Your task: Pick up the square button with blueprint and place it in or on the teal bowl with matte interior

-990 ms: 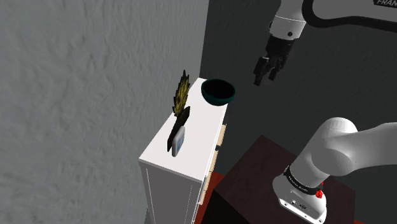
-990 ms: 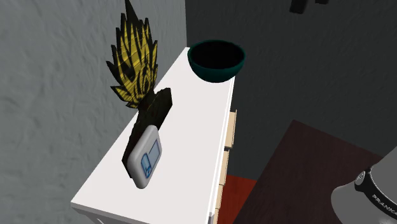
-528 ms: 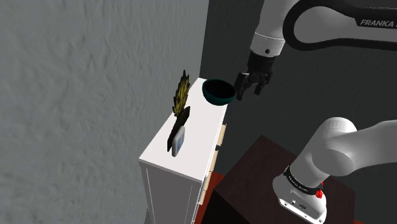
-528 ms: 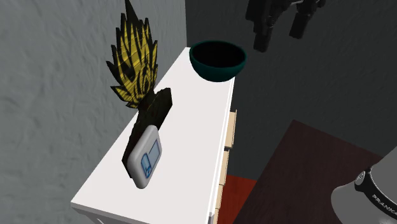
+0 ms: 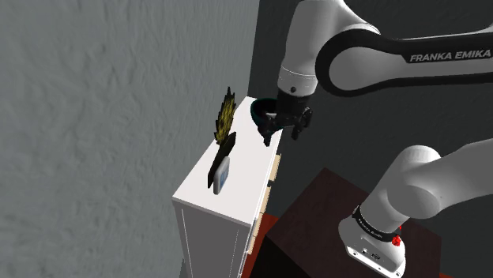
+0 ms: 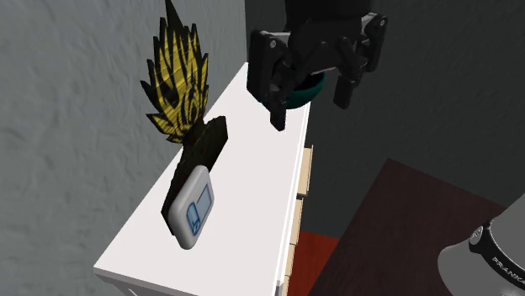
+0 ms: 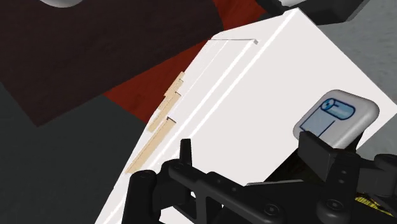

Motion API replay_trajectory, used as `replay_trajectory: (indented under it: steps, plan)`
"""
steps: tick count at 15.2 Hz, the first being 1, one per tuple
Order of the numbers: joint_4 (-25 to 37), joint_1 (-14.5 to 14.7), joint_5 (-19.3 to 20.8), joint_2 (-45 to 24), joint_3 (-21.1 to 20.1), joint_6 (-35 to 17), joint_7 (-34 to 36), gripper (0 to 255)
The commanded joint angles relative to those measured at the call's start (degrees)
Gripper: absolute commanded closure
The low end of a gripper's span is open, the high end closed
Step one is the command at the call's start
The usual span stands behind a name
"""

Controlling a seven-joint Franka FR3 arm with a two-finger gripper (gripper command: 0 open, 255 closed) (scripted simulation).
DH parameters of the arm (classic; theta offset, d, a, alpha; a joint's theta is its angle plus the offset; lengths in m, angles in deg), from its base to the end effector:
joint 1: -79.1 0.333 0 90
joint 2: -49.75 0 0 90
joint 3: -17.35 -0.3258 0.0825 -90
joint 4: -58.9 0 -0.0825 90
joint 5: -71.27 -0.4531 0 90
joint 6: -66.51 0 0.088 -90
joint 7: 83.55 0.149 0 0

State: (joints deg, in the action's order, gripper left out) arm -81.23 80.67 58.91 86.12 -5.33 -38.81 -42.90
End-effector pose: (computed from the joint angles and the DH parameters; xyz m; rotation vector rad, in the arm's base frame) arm 0.3858 0.1985 0.4474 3.0525 -0.6448 0.0128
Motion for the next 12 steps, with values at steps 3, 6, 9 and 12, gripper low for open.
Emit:
replay_trajectory:
  steps: [3, 6, 9, 12]
  plan:
    - [2.58, -0.79, -1.24, -6.45, -5.98, -4.58, 8.43, 0]
    - [5.24, -2.02, -0.65, -12.38, -10.47, -8.20, 14.88, 0]
    - [8.63, -3.66, 1.56, -19.15, -15.00, -11.58, 21.96, 0]
    - [12.74, -5.20, 5.91, -26.95, -19.23, -14.47, 30.04, 0]
